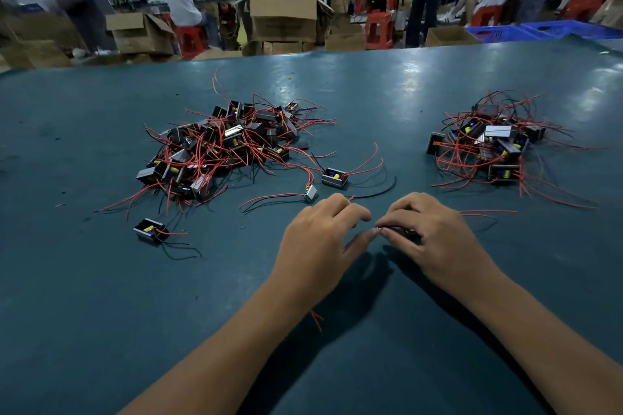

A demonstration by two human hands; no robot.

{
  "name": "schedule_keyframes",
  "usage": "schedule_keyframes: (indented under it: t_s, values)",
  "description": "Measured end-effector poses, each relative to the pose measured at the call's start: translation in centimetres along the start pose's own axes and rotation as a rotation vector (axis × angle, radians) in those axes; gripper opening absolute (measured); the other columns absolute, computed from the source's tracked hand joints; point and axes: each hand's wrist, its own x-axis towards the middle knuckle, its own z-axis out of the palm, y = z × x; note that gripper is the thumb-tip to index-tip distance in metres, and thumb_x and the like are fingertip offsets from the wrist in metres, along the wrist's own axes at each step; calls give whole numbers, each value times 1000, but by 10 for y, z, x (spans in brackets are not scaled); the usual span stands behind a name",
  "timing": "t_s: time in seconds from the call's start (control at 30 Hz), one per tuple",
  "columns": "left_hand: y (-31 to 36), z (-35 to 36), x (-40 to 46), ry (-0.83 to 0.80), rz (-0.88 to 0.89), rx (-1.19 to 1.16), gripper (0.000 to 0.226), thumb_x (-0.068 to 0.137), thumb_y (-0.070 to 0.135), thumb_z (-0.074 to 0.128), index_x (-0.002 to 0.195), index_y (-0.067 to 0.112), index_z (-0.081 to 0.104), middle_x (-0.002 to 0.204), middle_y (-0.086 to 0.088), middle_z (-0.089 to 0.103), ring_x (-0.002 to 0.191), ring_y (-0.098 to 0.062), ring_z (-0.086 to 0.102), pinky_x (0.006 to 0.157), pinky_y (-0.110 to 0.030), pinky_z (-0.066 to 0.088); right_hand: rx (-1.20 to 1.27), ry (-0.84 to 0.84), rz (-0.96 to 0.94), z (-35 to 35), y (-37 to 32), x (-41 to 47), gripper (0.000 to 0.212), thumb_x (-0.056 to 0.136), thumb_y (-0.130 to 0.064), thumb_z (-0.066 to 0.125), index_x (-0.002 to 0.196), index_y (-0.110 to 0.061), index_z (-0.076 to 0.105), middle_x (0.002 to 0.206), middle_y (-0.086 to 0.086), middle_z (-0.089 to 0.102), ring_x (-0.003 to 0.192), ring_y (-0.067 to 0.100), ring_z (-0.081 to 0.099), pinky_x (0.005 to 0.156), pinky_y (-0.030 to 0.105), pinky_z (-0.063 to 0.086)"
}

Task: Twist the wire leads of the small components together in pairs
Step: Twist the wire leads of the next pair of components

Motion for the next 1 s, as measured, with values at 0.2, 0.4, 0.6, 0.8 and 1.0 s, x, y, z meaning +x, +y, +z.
schedule_keyframes:
  t_s: [0.2, 0.4, 0.6, 0.8, 1.0]
  values:
    - [2, 1, 1, -9, 28, 39, 15, 93, 30, 67, 90, 15, 69, 86, 0, 61, 74, -24, 58, 65, -43, 48, -16, 9, -6, -2, -7, -2, 8, 85, -17, 75, 92, -16, 77, 88, 0, 62, 86, 19, 58, 76, 25, 41]
    - [2, 0, 2, -57, 60, 62, 11, 92, 22, 66, 88, 13, 63, 86, 0, 59, 72, -17, 51, 64, -34, 42, -1, -1, -19, -6, -9, -2, 9, 87, -21, 73, 94, -18, 78, 84, 0, 61, 81, 18, 58, 72, 28, 44]
    - [0, -1, 2, -85, 20, 16, 14, 94, 27, 60, 90, 14, 61, 88, 3, 56, 72, -11, 41, 66, -24, 30, -6, 14, -60, -4, -9, 0, 9, 87, -22, 72, 92, -18, 78, 80, -1, 58, 75, 10, 50, 69, 15, 32]
    - [-4, -5, 3, -142, -14, -76, 9, 95, 22, 63, 95, 13, 60, 90, 8, 51, 74, -6, 34, 69, -23, 28, 106, -13, -86, -6, -9, 0, 7, 88, -19, 73, 94, -17, 74, 83, -6, 59, 78, 8, 54, 73, 15, 38]
    - [-4, -10, 2, -206, 46, -55, 5, 93, 15, 62, 95, 12, 59, 92, 6, 53, 75, -7, 33, 72, -27, 30, 104, -61, -142, -6, -11, -1, 1, 90, -14, 69, 89, -13, 70, 82, -8, 55, 75, 2, 45, 72, 10, 35]
